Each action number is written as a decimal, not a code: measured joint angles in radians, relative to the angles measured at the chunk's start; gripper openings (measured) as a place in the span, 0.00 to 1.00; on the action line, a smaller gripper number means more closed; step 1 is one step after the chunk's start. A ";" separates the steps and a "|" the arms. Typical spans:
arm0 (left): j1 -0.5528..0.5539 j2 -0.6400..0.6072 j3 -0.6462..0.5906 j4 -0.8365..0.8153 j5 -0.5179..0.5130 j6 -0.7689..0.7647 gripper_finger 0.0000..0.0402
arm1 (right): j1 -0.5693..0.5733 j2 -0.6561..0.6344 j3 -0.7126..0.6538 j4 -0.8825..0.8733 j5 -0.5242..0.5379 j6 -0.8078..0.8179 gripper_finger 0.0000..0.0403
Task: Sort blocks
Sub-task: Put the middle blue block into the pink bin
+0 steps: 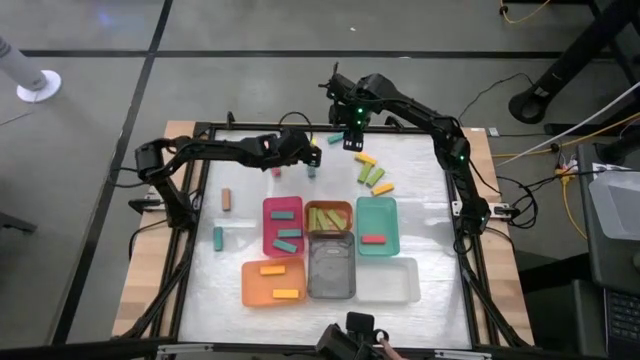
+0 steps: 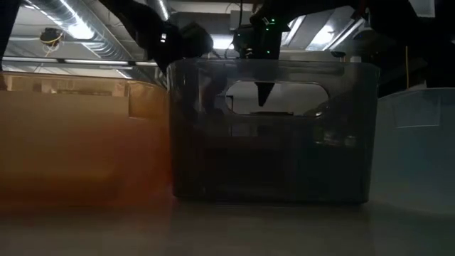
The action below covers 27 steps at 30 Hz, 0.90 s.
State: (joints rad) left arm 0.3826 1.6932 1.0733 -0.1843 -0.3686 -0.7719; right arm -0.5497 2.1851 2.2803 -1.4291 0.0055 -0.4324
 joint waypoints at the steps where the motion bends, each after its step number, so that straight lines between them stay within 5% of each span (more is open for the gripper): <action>1: 0.006 0.008 0.000 -0.004 0.007 -0.012 0.44 | 0.000 0.000 0.000 0.007 -0.007 0.000 0.52; 27: 0.008 0.232 0.001 0.080 0.114 -0.216 0.44 | 0.000 0.000 0.000 0.105 -0.070 0.001 0.52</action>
State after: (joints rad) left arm 0.3908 1.9254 1.0740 -0.1041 -0.2550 -0.9881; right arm -0.5499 2.1852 2.2807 -1.3243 -0.0644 -0.4316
